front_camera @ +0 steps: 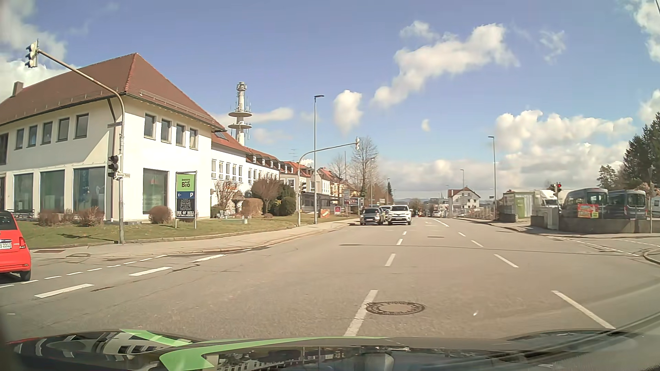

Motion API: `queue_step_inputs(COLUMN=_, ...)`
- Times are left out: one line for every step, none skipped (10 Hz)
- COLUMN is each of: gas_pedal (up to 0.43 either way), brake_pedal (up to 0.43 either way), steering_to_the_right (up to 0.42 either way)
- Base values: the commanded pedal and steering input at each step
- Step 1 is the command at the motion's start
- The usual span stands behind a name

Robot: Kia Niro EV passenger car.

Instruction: Follow the waypoints while adhering to traffic rules and regulations

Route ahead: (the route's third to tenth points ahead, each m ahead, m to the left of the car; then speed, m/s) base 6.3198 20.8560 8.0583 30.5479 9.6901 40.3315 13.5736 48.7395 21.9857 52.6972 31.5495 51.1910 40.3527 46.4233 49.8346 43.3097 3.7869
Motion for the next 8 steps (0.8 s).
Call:
queue_step_inputs(gas_pedal=0.11, brake_pedal=0.0, steering_to_the_right=-0.446)
queue_step_inputs(gas_pedal=0.11, brake_pedal=0.0, steering_to_the_right=-0.474)
queue_step_inputs(gas_pedal=0.11, brake_pedal=0.0, steering_to_the_right=-0.493)
queue_step_inputs(gas_pedal=0.11, brake_pedal=0.0, steering_to_the_right=-0.515)
queue_step_inputs(gas_pedal=0.11, brake_pedal=0.0, steering_to_the_right=-0.531)
queue_step_inputs(gas_pedal=0.11, brake_pedal=0.0, steering_to_the_right=-0.545)
queue_step_inputs(gas_pedal=0.11, brake_pedal=0.0, steering_to_the_right=-0.559)
queue_step_inputs(gas_pedal=0.11, brake_pedal=0.0, steering_to_the_right=-0.572)
